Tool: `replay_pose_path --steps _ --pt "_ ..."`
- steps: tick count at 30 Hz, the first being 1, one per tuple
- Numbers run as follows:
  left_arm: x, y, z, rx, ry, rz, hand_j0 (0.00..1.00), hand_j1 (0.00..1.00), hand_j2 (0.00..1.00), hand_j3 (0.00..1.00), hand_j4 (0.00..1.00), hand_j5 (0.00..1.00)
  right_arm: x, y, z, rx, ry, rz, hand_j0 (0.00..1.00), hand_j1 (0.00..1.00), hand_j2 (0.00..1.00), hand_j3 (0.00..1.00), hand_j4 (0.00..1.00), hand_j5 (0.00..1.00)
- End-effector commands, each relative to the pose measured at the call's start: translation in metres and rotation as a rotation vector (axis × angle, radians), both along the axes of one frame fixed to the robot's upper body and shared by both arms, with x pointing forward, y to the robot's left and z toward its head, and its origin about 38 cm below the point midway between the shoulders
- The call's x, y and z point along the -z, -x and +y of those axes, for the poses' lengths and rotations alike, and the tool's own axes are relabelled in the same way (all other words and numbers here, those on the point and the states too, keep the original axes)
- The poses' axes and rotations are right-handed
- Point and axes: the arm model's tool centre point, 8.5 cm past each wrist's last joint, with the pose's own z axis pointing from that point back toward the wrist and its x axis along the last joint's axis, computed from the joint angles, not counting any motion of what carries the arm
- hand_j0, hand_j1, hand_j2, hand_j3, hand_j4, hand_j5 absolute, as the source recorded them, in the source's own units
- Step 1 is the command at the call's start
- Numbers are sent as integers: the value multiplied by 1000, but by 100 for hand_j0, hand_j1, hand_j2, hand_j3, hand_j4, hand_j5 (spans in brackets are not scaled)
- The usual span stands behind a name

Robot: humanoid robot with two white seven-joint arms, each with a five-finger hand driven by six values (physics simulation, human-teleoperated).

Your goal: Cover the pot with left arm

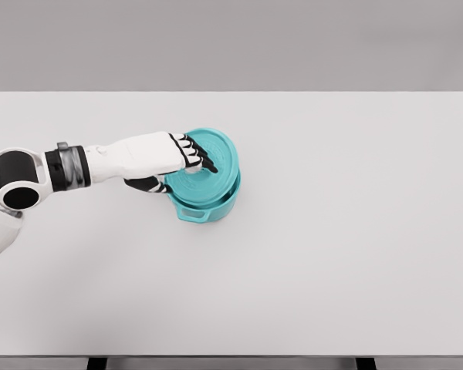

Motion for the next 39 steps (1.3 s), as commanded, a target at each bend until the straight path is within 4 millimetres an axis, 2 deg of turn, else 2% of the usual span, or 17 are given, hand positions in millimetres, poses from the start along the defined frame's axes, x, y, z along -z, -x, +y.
replay_pose_path --steps 1,7,15,17,19,21,23,25,27,29,39 --pt "-1 0 0 -3 4 0 88 88 88 88 88 88 0 0 0 0 0 0 100 100 100 100 100 100" --pt "-6 -2 3 -16 21 -13 94 94 94 94 94 94 0 0 0 0 0 0 100 100 100 100 100 100" --pt "-8 -2 3 -15 27 -18 96 96 96 96 96 96 0 0 0 0 0 0 100 100 100 100 100 100" --pt "-22 -1 6 -18 39 -54 100 100 100 100 100 100 0 0 0 0 0 0 100 100 100 100 100 100" --pt "-32 -4 15 -39 53 -74 100 100 100 100 100 100 0 0 0 1 0 0 100 100 100 100 100 100" --pt "-46 -3 37 -77 37 -108 100 100 100 100 100 100 0 0 0 0 0 0 100 100 100 100 100 100" --pt "-58 3 63 -102 42 -105 100 100 100 100 100 100 0 0 0 0 0 0 100 100 100 100 100 100" --pt "-73 7 100 -154 41 -94 100 100 100 100 100 100 0 0 0 0 0 0 100 100 100 100 100 100" --pt "-78 11 124 -206 36 -94 100 100 100 100 100 100 0 0 0 0 0 0 100 100 100 100 100 100" --pt "-74 8 134 -239 39 -79 100 100 100 100 100 100 0 0 0 0 0 0 100 100 100 100 100 100" --pt "-60 11 136 -246 25 -50 100 100 100 100 100 100 0 0 0 0 0 0 100 100 100 100 100 100"
